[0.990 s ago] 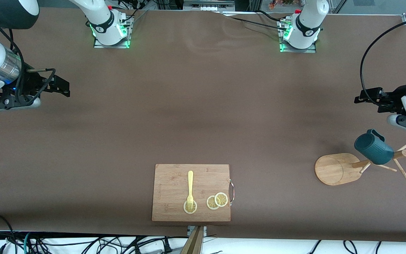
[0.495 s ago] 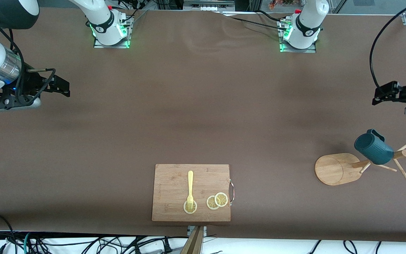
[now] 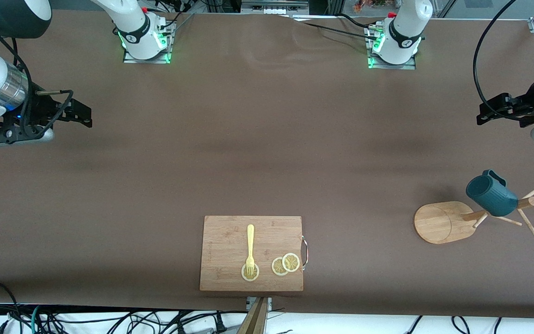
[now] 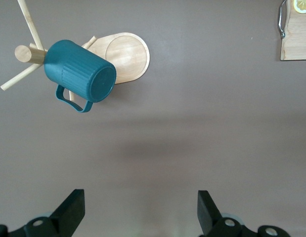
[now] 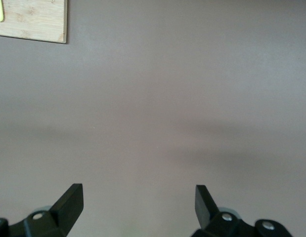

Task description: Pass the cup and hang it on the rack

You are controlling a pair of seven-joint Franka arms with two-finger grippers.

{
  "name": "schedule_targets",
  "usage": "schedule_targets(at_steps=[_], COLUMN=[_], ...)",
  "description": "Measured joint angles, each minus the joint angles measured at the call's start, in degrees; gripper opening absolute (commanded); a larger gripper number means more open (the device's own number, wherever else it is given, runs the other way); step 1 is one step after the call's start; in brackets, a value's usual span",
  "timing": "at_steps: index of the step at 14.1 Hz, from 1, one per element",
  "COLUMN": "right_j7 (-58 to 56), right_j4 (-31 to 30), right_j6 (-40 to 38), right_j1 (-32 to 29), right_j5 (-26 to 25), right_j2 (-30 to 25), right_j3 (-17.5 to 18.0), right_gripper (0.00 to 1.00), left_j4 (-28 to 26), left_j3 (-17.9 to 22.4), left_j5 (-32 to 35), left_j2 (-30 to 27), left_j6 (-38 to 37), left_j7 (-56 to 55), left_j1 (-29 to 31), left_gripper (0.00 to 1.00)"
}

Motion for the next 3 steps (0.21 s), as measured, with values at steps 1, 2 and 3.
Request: schedule_targets(at_steps=[1, 2, 3], right_j7=[0.0, 0.0, 0.0], right_j4=[0.0, 0.0, 0.0], right_j6=[0.0, 0.0, 0.0], right_j1=[0.0, 0.0, 0.0], right_j5=[0.0, 0.0, 0.0], right_j2=[0.0, 0.0, 0.0], right_j3=[0.0, 0.0, 0.0], right_gripper=[1.0, 1.0, 1.0], left_j4=[0.0, 0.02, 0.07], left_j3=[-0.03, -0.13, -0.26], left_j5=[-0.02, -0.03, -0.03], left_j2=[0.16, 0.3, 0.45], left_j6=[-0.15, -0.36, -0.57], left_j7=[-0.03, -0.05, -0.09], left_j1=[0.0, -0.01, -0.02], left_gripper=[1.0, 1.0, 1.0])
